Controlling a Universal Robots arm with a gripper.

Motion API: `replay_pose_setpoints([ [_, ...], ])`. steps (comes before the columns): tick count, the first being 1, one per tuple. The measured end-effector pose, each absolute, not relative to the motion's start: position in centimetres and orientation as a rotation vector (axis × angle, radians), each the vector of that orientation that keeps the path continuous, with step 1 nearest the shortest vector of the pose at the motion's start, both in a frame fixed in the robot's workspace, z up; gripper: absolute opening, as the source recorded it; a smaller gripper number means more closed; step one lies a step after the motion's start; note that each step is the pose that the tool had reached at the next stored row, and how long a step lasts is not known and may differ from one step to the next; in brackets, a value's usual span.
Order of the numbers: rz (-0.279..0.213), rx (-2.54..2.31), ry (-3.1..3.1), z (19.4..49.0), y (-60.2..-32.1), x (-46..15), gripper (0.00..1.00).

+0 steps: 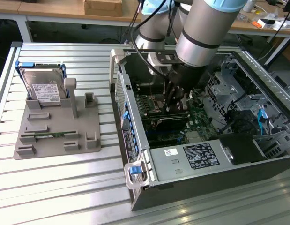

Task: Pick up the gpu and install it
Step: 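Insert the gpu into the slot, then press down on the gpu until it lock into place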

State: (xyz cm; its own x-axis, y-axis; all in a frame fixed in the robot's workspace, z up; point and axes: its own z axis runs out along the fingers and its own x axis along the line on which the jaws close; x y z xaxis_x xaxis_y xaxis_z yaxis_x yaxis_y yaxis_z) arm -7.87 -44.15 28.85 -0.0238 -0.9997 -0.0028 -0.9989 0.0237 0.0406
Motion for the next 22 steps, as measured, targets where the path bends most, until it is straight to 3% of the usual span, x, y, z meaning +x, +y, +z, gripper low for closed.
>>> replay_pose_setpoints([
  [1,-0.048,2.176,-2.228,29.0,-44.1,-7.9,0.20],
  [2,-0.048,2.176,-2.228,29.2,-44.0,-7.9,0.11],
  [5,-0.065,2.168,-2.220,29.2,-44.1,-5.8,0.11],
  [10,-0.065,2.168,-2.220,32.4,-44.1,-5.7,0.11],
  [16,-0.065,2.168,-2.220,32.3,-44.1,-5.7,0.11],
  [22,-0.065,2.168,-2.220,29.9,-44.2,-8.0,0.11],
])
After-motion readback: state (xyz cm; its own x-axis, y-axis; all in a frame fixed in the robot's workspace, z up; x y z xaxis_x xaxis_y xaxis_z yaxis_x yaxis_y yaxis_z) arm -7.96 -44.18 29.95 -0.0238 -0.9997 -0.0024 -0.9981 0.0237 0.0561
